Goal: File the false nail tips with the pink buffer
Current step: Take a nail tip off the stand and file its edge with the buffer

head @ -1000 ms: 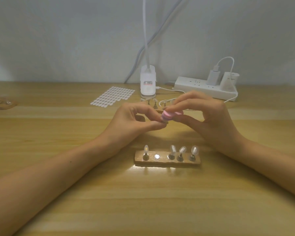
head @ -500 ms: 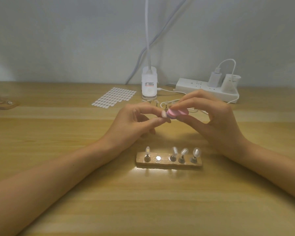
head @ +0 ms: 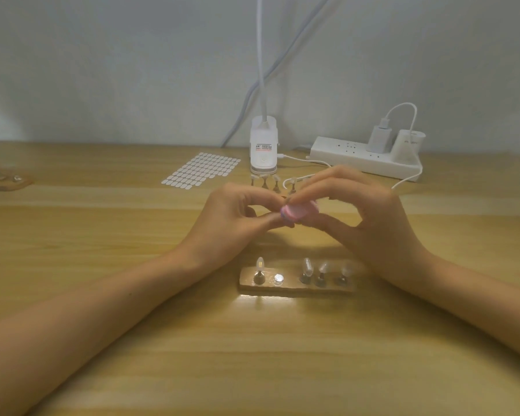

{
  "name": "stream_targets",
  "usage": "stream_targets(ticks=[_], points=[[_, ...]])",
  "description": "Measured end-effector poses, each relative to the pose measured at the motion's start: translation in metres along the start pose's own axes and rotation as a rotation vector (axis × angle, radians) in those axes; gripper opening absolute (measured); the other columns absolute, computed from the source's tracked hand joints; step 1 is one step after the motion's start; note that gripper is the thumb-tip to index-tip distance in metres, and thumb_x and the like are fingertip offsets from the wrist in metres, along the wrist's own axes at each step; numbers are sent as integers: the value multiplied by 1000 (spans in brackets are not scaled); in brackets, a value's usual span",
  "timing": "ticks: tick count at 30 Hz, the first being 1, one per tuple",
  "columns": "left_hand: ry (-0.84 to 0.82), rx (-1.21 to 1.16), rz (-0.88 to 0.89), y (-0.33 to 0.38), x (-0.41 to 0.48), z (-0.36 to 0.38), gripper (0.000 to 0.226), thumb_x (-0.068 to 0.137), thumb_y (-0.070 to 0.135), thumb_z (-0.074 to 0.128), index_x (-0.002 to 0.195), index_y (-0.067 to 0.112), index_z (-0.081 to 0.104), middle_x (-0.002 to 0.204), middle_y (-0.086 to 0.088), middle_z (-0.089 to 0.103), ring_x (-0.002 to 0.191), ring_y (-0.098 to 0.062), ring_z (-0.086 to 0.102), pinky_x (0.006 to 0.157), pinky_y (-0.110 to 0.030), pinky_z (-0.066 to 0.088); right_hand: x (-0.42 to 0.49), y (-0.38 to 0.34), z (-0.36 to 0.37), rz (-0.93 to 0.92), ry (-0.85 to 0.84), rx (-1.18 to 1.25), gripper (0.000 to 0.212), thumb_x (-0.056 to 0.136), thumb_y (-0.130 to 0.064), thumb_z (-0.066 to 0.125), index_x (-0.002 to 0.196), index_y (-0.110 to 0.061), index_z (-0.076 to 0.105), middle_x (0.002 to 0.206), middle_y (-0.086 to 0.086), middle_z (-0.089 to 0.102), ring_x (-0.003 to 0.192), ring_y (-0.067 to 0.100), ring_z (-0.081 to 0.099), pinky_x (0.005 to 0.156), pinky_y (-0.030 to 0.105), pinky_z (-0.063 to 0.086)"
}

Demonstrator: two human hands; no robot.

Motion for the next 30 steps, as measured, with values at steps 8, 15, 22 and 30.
stream_targets(ticks=[8,15,22,30], points=[[-22,-29,1,-1,0,1,3,86,14,79,86,16,81,84,3,78,44,-1,37,46,-14,30,-2,12,-10,74,32,-8,15,87,-15,75,101,-10,76,99,1,72,95,13,67,84,22,49],[10,19,-2,-2,1,-2,8,86,25,78,86,18,82,77,2,77,43,-3,35,46,-16,28,-2,3,-2,3,2,-11,19,87,-14,76,106,-11,75,101,4,72,95,14,68,84,24,52],[-49,35,35,0,0,3,7,89,18,76,89,17,82,59,22,65,41,-4,30,45,-11,23,-2,3,-3,-34,-38,-16,18,85,-10,76,103,-7,77,100,7,72,93,17,68,85,27,54],[-26,18,27,-3,1,1,7,85,26,77,88,21,81,60,21,65,43,-4,30,45,-14,24,-2,2,-1,-19,-36,-25,16,85,-9,78,101,-6,77,98,6,72,92,20,69,82,40,55]])
Point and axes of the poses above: each hand's wrist, its own x-axis towards the middle knuckle, its own z-axis out of the palm, y = z × x, the point moved 7 cm from there along x, towards the middle knuckle
